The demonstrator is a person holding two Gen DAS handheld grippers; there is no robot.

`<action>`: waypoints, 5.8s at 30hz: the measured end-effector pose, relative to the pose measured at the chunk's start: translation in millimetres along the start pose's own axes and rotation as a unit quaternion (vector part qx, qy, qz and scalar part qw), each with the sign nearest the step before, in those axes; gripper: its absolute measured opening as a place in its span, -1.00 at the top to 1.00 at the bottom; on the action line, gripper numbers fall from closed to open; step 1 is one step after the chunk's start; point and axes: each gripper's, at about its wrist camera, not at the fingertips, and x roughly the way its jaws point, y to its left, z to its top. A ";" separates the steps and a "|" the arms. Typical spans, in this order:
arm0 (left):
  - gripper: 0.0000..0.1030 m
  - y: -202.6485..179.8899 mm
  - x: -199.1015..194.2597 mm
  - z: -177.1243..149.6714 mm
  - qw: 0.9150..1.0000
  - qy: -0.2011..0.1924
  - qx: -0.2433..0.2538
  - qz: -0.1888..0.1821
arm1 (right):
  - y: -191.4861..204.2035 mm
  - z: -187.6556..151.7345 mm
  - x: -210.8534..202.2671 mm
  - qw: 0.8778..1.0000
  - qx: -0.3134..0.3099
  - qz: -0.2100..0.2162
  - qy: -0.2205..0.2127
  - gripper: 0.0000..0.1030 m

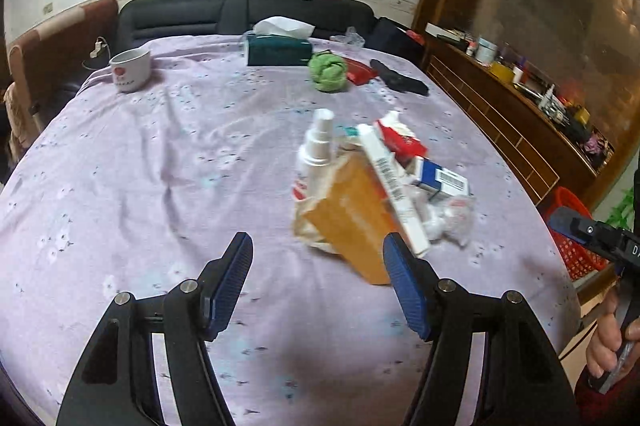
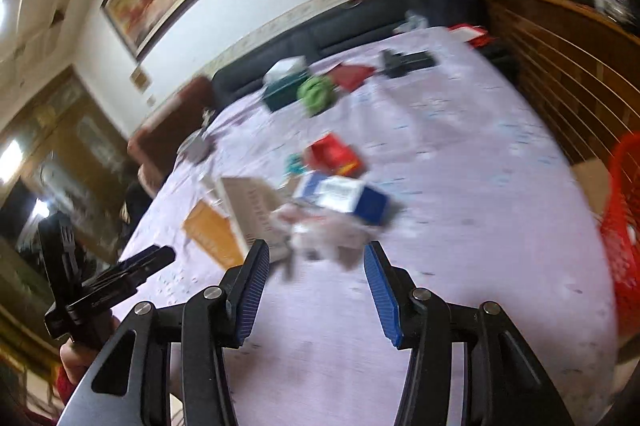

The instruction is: Collect trash

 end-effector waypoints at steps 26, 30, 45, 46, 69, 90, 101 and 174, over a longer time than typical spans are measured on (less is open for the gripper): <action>-0.29 26.4 7.6 -13.8 0.998 0.011 -0.027 -0.051 | 70.4 19.6 123.5 0.987 -0.113 -0.097 0.053 0.72; -0.29 13.6 20.5 -7.0 0.997 0.021 -0.035 -0.070 | 59.7 13.1 101.0 0.993 -0.092 -0.071 0.032 0.72; -0.21 -33.8 85.1 14.3 0.997 0.055 -0.052 -0.013 | 31.2 -7.9 32.3 0.996 -0.071 -0.042 -0.038 0.71; -0.19 -35.9 86.8 14.8 0.998 0.049 -0.050 -0.005 | 29.0 -9.4 30.3 0.996 -0.070 -0.041 -0.040 0.71; 0.57 -30.0 49.5 -18.2 0.999 0.033 0.023 -0.006 | 44.4 -35.5 58.9 0.996 -0.080 -0.030 0.018 0.71; 0.57 -28.8 36.1 -27.4 1.000 -0.008 0.019 -0.011 | 56.0 -40.4 49.3 0.994 -0.095 -0.052 -0.015 0.72; 0.57 -37.4 19.7 -30.8 0.999 -0.027 0.031 0.003 | 59.6 -43.7 33.5 0.993 -0.094 -0.057 -0.030 0.72; 0.56 -49.0 -10.1 -48.0 0.996 -0.057 0.063 0.041 | 71.5 -55.3 3.1 0.993 -0.094 -0.056 -0.047 0.71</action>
